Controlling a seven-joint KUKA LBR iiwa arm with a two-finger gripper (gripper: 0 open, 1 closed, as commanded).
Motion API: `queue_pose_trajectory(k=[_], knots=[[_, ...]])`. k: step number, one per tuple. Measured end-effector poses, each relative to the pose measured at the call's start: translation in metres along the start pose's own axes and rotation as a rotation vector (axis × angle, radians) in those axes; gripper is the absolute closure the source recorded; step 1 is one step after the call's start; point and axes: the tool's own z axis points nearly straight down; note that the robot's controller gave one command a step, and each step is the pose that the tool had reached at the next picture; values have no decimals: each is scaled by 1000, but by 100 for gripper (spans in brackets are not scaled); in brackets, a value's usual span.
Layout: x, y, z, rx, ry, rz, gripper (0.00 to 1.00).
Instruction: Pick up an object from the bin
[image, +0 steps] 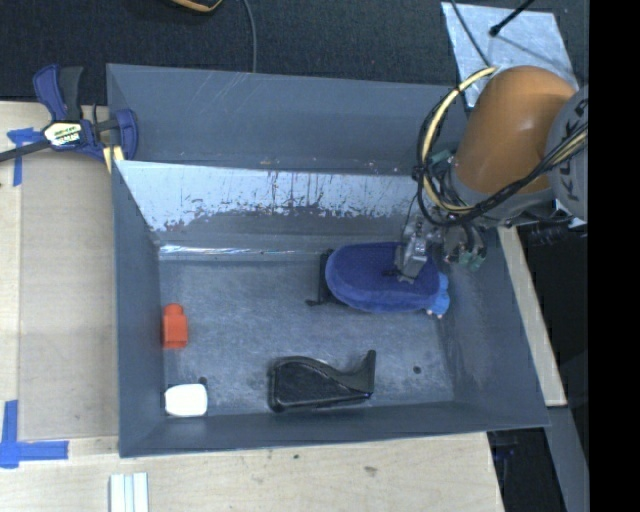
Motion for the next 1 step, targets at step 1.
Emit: queue_pose_trajectory(k=[1], knots=[[14, 53, -101, -4, -1, -115, 100]])
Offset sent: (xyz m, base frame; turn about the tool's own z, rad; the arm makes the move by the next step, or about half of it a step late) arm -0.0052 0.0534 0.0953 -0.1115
